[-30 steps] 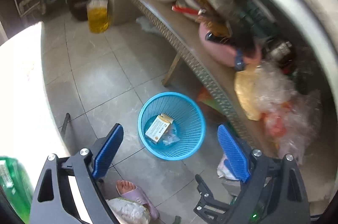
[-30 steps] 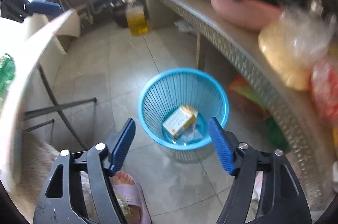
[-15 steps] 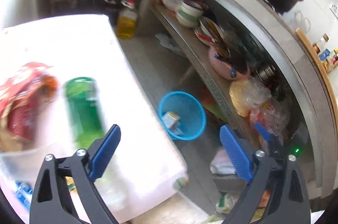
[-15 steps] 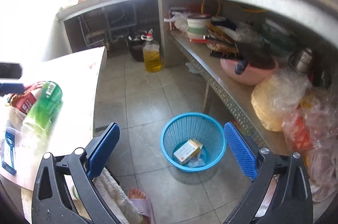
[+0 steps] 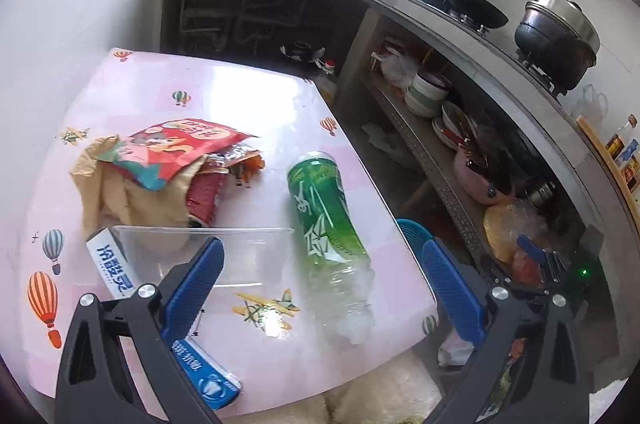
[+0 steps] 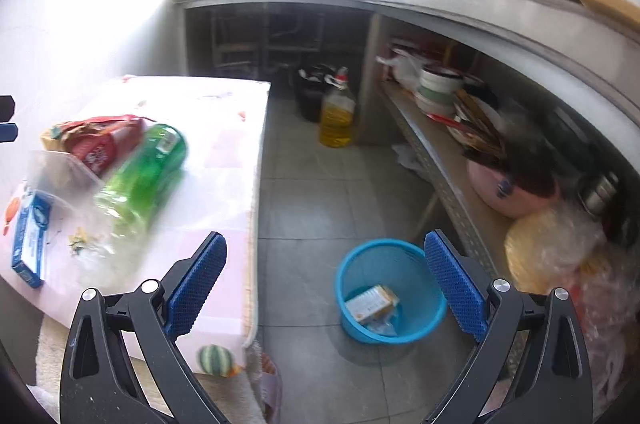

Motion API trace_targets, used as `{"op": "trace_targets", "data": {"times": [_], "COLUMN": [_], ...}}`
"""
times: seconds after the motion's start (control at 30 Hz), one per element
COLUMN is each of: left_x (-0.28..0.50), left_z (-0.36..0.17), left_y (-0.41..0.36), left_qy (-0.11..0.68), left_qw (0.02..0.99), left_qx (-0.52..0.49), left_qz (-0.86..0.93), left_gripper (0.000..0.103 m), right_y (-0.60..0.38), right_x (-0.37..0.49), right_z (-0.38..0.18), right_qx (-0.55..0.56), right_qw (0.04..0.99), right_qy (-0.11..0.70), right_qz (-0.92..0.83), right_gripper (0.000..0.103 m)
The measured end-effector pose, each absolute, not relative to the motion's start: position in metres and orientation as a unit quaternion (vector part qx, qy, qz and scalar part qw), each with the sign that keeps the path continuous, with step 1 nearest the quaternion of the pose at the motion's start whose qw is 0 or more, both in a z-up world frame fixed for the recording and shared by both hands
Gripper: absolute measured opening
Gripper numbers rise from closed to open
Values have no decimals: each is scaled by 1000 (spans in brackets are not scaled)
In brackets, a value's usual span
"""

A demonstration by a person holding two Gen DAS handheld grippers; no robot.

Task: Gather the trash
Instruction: 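Move both grippers back over the table toward the remaining trash, then grasp the red snack bag with the left gripper and lift it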

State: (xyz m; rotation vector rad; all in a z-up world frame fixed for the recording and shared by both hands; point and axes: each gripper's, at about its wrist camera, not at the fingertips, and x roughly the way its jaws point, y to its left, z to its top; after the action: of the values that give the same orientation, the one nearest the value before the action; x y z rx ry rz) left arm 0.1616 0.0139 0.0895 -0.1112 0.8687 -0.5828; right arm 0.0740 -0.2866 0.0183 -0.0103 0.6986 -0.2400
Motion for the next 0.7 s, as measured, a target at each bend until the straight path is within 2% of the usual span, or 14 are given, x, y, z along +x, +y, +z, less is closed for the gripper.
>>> {"op": "trace_targets", "data": {"times": [0.2, 0.4, 0.63, 0.7], "left_x": [162, 191, 264, 289], "left_z": [79, 62, 40, 28], "left_y": [59, 88, 130, 144], "left_qy": [407, 426, 444, 453], "left_qw": [875, 860, 817, 802], "left_qx": [-70, -132, -289, -330], "left_qz": [-252, -246, -227, -206], "left_gripper": [97, 97, 97, 91], "right_y": [-265, -247, -228, -224], "right_x": [94, 110, 121, 119], "right_z": [33, 44, 46, 47], "right_qx": [17, 64, 68, 67], "right_qw": [942, 943, 939, 939], "right_qy": [332, 327, 333, 334], "right_qz": [-40, 17, 43, 45], "right_gripper": [95, 95, 95, 95]}}
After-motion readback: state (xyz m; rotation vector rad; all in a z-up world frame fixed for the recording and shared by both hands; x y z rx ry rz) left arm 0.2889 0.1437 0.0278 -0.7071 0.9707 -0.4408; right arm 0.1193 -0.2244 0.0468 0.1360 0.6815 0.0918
